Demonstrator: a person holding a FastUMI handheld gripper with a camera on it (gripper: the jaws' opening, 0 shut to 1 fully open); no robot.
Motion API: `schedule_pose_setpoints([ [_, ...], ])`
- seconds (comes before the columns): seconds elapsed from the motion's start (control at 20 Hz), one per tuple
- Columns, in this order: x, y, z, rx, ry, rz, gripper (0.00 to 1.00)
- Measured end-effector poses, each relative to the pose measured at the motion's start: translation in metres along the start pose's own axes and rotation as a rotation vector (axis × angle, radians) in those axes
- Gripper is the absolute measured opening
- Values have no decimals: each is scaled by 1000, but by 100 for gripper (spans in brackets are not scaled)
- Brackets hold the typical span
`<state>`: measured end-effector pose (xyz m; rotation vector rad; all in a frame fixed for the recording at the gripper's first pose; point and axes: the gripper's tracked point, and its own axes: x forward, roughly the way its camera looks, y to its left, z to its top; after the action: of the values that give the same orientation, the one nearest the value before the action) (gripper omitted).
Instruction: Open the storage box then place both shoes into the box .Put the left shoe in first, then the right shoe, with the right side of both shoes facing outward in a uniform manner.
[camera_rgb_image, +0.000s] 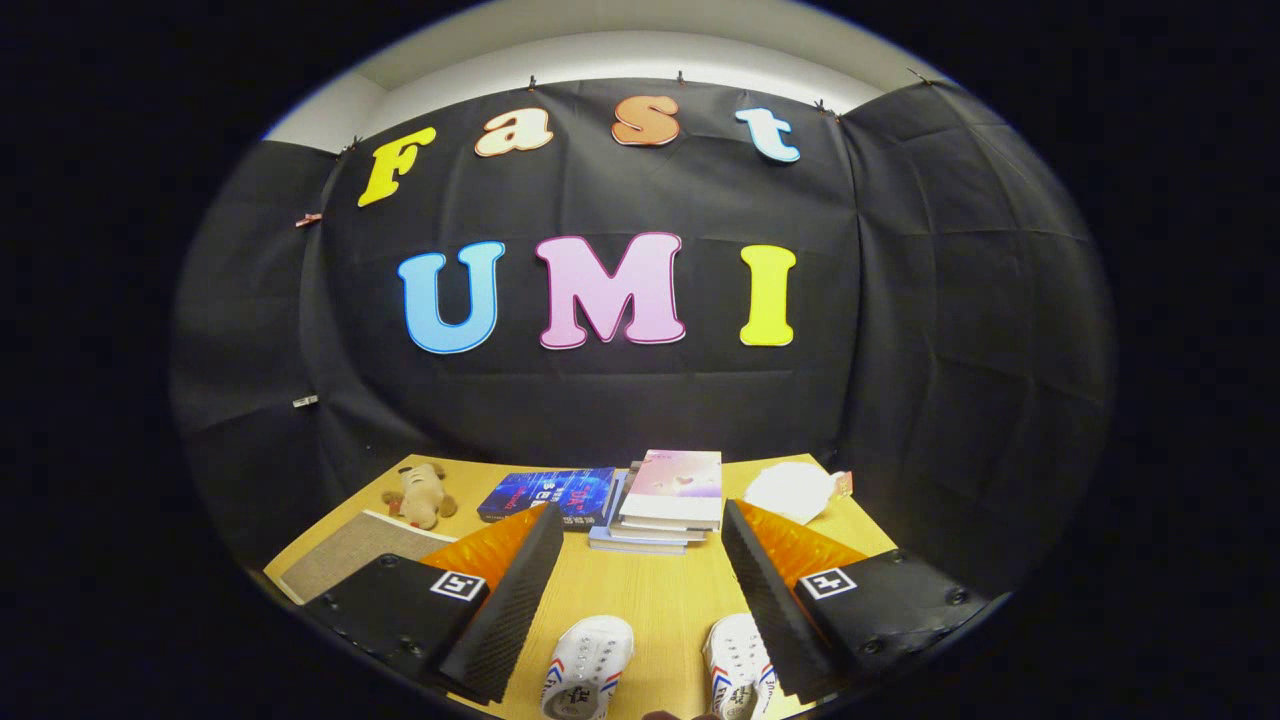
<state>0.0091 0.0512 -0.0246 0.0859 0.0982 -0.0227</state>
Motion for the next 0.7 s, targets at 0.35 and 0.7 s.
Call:
schedule_pose_setpoints([
  [0.35, 2, 39, -45, 70, 169, 124, 99],
  [0.7, -20, 109, -109, 289, 412, 414, 98],
])
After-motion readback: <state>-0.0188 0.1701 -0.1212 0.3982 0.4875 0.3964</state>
